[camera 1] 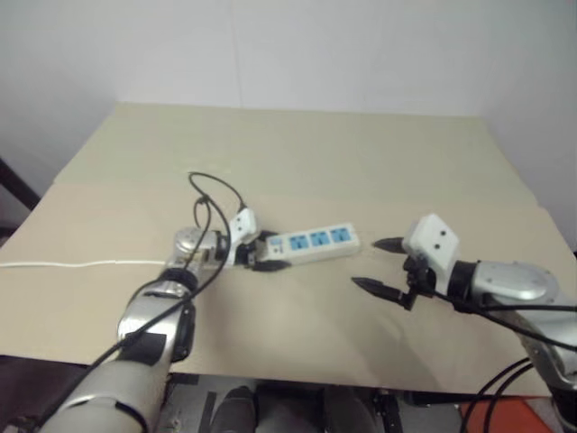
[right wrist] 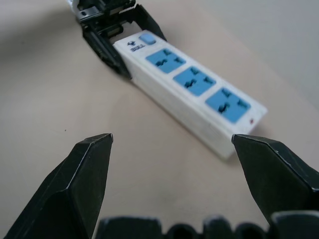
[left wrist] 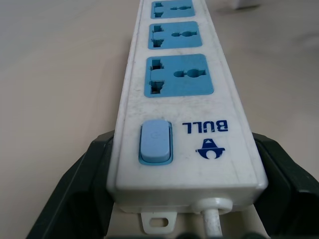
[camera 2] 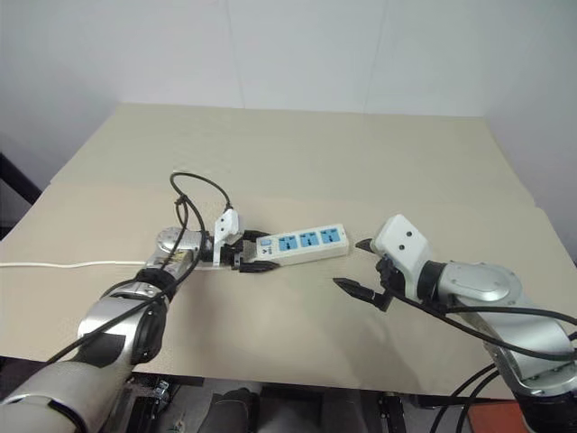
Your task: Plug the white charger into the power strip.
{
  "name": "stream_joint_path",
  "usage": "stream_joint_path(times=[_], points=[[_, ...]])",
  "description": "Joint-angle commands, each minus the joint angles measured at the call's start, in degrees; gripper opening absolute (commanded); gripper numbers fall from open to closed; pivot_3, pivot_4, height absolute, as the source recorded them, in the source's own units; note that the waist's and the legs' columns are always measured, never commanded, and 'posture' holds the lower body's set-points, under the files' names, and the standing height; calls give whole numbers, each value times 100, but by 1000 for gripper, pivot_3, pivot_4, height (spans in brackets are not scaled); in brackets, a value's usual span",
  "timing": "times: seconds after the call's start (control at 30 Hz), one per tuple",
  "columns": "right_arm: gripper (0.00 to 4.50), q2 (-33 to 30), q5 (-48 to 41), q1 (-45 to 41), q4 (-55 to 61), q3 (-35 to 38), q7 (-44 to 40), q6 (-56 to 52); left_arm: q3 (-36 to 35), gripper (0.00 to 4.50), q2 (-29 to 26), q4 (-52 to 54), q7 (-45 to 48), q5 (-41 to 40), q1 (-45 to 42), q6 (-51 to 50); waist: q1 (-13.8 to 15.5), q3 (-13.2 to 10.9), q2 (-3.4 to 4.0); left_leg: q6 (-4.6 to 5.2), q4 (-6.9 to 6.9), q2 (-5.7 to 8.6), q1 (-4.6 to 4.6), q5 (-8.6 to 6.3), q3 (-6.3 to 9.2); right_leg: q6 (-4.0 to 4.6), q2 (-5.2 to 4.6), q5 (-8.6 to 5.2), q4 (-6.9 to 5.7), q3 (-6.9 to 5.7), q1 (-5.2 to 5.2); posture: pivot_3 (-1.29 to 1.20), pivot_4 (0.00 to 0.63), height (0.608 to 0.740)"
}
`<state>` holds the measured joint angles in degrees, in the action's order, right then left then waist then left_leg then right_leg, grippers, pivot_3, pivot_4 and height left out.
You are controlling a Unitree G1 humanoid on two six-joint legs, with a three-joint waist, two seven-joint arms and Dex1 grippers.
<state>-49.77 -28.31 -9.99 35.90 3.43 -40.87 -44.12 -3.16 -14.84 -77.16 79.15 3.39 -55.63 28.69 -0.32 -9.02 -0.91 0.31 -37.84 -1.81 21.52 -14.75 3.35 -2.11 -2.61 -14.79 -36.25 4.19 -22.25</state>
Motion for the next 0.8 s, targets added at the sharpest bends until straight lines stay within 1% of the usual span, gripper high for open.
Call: stream_joint_path(times=[0.03,0.2,0.27,0.3,0.33,0.5,0.57,0.67,0.8], points=[[4500,51,23,31,164,100,94,41,-74,3322,128,192,204,-170,114,191,-12,0,0,0,0,-1,-1,0,0,0,0,0,0,0,0,0,150,740],[4500,61,50,61,151,146,166,16,127,3322,150,246,319,-23,292,474,-17,2,2,0,0,0,-3,0,1,0,0,0,-1,1,2,0,150,740],[4500,55,60,61,135,134,171,22,136,4054,150,263,357,-47,299,532,-17,2,3,0,0,0,-5,0,1,0,0,0,-1,1,4,0,150,740],[4500,56,70,53,121,119,174,25,133,4348,151,272,348,-64,302,590,-19,2,3,0,0,0,-5,0,1,0,0,0,-1,1,4,0,150,740],[4500,55,75,48,111,113,175,27,112,4482,159,283,343,-96,311,663,-21,2,3,0,0,0,-5,0,1,0,0,0,-1,1,4,0,150,740],[4500,68,95,14,83,87,195,18,-35,4482,156,328,543,-333,378,821,-24,2,2,0,0,-1,-4,0,1,0,0,0,0,0,4,0,150,740],[4500,66,87,42,91,107,186,27,-229,4482,188,367,564,-564,437,909,-38,2,2,0,0,-1,-4,0,1,0,0,0,0,1,4,0,150,740],[4500,57,122,57,84,104,185,62,-489,4482,127,406,999,-927,472,675,-41,2,2,0,0,-2,-4,0,1,1,1,0,-2,0,2,0,150,740],[4500,60,14,-8,117,206,119,43,-549,4482,19,458,1301,-1086,561,722,-47,2,2,1,0,-1,-5,0,1,1,1,0,-2,0,2,0,150,740]])
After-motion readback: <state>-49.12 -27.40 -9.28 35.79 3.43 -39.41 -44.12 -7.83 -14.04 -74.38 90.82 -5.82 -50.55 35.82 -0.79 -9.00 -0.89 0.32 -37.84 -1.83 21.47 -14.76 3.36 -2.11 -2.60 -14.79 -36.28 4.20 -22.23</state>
